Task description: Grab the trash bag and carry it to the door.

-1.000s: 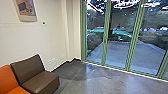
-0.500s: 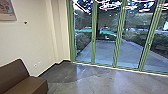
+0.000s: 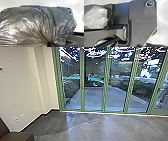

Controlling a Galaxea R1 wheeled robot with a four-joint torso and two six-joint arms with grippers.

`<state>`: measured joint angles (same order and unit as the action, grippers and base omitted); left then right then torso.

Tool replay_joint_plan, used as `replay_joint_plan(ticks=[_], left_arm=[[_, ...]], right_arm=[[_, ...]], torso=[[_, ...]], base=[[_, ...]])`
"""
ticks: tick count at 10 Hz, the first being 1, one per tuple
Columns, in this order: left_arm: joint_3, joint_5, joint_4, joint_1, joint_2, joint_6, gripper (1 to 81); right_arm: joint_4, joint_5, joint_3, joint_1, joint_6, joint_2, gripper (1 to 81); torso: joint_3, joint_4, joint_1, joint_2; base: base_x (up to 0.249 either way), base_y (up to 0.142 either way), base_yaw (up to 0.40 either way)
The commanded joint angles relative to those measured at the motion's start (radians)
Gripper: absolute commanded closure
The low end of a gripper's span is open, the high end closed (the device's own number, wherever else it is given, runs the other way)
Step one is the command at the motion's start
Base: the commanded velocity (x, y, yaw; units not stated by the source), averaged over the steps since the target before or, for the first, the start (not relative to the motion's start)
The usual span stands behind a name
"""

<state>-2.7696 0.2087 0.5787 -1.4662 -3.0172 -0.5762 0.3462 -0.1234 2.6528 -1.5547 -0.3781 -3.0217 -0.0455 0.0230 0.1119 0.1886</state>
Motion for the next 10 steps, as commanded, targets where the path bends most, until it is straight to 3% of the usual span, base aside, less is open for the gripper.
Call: replay_joint_plan(ticks=[1,10], left_arm=[[-0.002,0.077,-0.002,0.062,0.001,-0.008,81.1],[-0.002,0.077,-0.002,0.059,0.004,-0.008,81.1]], right_arm=[[0.01,-0.055,-0.004,0.046,0.002,-0.005,1.0],[0.01,-0.055,-0.004,0.046,0.002,-0.007,1.0]], torso=[[0.0,0.0,0.0,0.0],[0.0,0.0,0.0,0.0]], base=[[0.0,0.0,-0.337],[0.0,0.0,-0.337]])
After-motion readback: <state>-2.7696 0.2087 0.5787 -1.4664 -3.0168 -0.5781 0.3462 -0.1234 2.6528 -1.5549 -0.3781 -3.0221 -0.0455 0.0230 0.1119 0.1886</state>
